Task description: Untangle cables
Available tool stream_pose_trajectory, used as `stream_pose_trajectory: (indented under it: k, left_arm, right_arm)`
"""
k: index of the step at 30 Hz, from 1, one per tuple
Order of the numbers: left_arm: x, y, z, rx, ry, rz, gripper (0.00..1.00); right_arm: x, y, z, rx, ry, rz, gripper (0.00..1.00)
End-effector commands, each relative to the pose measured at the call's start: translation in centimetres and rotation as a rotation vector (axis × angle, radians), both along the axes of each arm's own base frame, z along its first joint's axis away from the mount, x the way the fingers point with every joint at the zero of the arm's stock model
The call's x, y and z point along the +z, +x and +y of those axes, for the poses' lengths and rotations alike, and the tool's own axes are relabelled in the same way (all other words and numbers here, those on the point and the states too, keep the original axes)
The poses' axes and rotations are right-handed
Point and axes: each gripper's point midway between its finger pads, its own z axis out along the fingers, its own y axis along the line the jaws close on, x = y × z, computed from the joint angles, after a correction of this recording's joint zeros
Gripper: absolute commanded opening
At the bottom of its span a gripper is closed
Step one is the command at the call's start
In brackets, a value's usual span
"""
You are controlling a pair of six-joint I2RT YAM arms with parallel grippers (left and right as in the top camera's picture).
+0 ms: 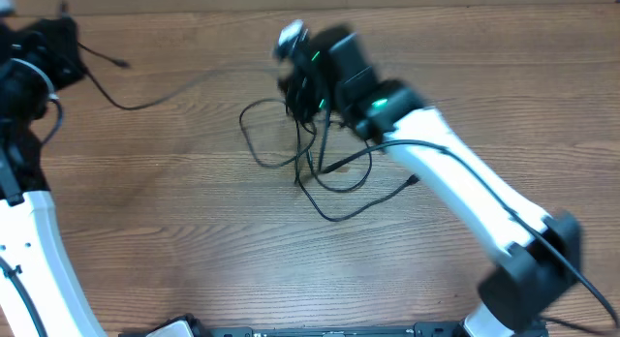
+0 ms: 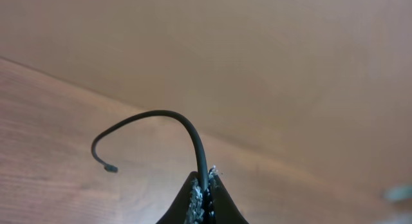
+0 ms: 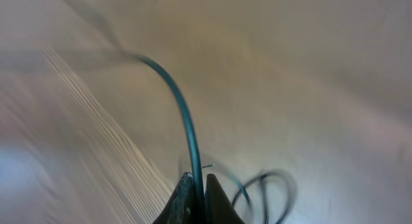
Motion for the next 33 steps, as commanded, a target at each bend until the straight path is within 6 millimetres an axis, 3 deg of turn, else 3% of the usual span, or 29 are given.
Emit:
stream_pose_trajectory:
  k: [1, 6, 12, 18, 24, 33]
  left_arm:
    - [-1.3, 0.5, -2.7, -0.166, 0.156, 0.024, 0.04]
    - [-4.7, 1.1, -5.9, -0.352, 0.196, 0.099, 0.04]
    - [-5.0, 0.0, -13.0, -0.816, 0.119, -0.045, 0.04]
    - [-7.7, -0.8, -16.8, -1.023, 0.092, -0.039, 0.04]
    - [-8.8, -0.9, -19.1, -1.092, 0.078, -0.017, 0.04]
    - [-8.8, -0.7, -19.4, -1.111, 0.133, -0.055, 0.04]
  right_arm:
    - [9.5, -3.7, 0.5, 0.15, 0.269, -0.011, 0.04]
    - [9.8, -4.5, 1.0, 0.199, 0.308, 0.03, 0.04]
    - [8.6, -4.5, 1.1, 0.193, 0.289, 0.066, 0.04]
    - [6.8, -4.3, 1.0, 0.18, 0.256, 0.112, 0.04]
    - [6.2, -4.4, 0.8, 0.168, 0.24, 0.135, 0.04]
    - [4.3, -6.8, 0.7, 0.22, 0.217, 0.278, 0.04]
